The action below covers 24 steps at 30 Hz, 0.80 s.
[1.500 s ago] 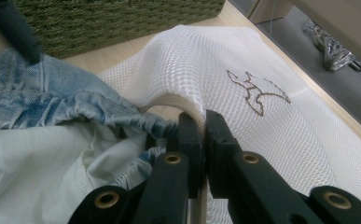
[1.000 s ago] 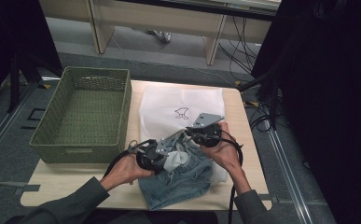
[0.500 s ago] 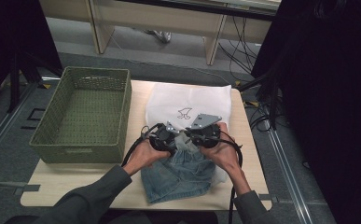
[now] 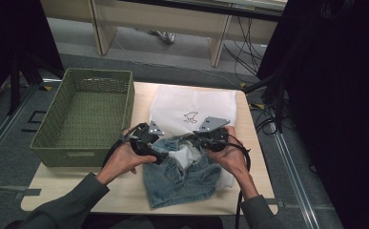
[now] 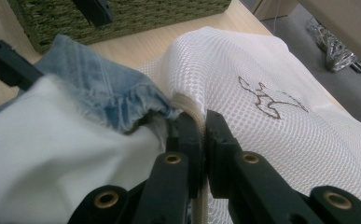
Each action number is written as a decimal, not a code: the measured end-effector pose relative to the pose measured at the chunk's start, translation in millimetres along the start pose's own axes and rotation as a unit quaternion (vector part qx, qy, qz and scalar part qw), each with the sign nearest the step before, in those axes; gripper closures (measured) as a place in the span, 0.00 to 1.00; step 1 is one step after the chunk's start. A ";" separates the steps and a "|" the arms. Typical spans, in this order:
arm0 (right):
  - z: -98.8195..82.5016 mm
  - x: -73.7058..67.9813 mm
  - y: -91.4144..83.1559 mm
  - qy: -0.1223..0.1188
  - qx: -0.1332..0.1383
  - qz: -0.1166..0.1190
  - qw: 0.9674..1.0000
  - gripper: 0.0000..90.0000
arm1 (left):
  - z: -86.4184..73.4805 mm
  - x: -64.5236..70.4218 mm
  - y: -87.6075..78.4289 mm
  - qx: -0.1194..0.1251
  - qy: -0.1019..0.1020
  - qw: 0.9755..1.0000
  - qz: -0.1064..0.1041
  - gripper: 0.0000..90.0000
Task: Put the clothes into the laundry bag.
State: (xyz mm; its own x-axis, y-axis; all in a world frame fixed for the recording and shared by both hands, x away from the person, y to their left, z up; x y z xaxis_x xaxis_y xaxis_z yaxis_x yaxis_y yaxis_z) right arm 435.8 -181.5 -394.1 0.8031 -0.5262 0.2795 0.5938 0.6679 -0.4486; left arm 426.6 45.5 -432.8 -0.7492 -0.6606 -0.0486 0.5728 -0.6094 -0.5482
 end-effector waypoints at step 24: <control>3.2 -6.6 5.5 -0.002 -0.002 0.014 1.000 0.97 | -14.7 21.0 10.5 0.034 -0.008 0.997 -0.066 0.83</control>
State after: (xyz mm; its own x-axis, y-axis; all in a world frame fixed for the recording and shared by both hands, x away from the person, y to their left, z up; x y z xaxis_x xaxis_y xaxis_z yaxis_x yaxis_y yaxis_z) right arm 433.9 -172.6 -395.7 0.8199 -0.5052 0.2695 0.5705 0.6807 -0.4595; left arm 412.0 31.7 -451.9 -0.8143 -0.5795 0.0333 0.4918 -0.7193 -0.4907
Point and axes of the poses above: each handheld gripper's, and its own axes: y roughly forward along the jaws, z roughly out of its top, x roughly to its right, the point moved 2 cm from there along y, roughly forward along the jaws, and after that the axes turned 15 degrees about x, right-handed, at the moved point
